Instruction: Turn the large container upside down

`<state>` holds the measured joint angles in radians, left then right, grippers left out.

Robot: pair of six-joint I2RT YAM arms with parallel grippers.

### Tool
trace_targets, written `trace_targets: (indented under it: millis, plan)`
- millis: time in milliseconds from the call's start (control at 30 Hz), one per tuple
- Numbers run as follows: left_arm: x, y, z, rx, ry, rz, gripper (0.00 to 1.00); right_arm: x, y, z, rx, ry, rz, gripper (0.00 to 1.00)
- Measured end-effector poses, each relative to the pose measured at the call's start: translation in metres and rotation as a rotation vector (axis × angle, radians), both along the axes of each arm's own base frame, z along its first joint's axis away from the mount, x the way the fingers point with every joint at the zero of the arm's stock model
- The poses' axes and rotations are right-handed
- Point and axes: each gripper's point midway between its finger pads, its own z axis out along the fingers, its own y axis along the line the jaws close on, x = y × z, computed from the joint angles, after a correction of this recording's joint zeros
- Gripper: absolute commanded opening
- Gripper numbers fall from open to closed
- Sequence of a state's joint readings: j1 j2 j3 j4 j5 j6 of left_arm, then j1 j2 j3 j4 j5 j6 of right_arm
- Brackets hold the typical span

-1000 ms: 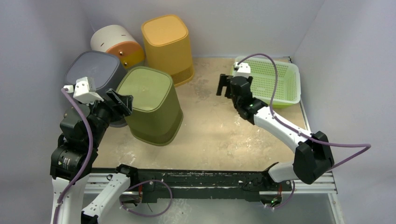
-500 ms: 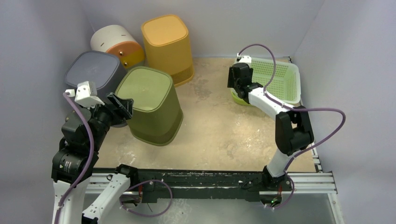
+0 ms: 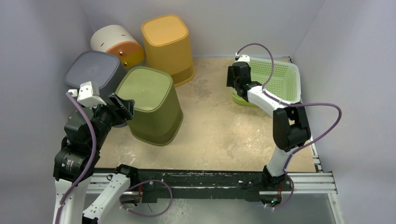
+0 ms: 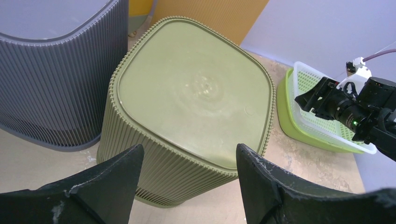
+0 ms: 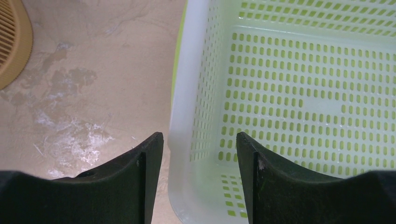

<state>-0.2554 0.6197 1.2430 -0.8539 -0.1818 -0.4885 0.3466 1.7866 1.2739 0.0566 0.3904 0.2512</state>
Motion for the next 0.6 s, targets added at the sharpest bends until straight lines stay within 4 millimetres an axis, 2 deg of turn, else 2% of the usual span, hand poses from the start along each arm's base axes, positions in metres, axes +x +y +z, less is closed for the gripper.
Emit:
trace_targets:
  millis: [100,200,267,367,467,600]
  plan:
    - [0.001,0.000,-0.004,0.002,0.009,0.000,0.70,0.002,0.002,0.000,0.007,-0.005,0.009,0.59]
    - [0.002,-0.001,-0.008,0.004,0.021,-0.003,0.70,0.009,0.005,-0.008,0.003,0.008,0.011,0.45]
    - [0.002,-0.001,-0.009,0.005,0.022,-0.003,0.70,0.012,0.005,-0.021,-0.009,0.032,0.013,0.42]
    - [0.002,-0.001,-0.010,0.005,0.023,-0.003,0.70,0.013,0.006,-0.039,-0.009,0.063,0.015,0.28]
    - [0.002,-0.001,-0.009,0.005,0.023,-0.003,0.70,0.014,0.007,-0.041,-0.010,0.067,0.025,0.10]
    - [0.002,-0.001,-0.010,0.005,0.023,-0.003,0.70,0.014,-0.003,-0.038,-0.043,0.063,0.005,0.00]
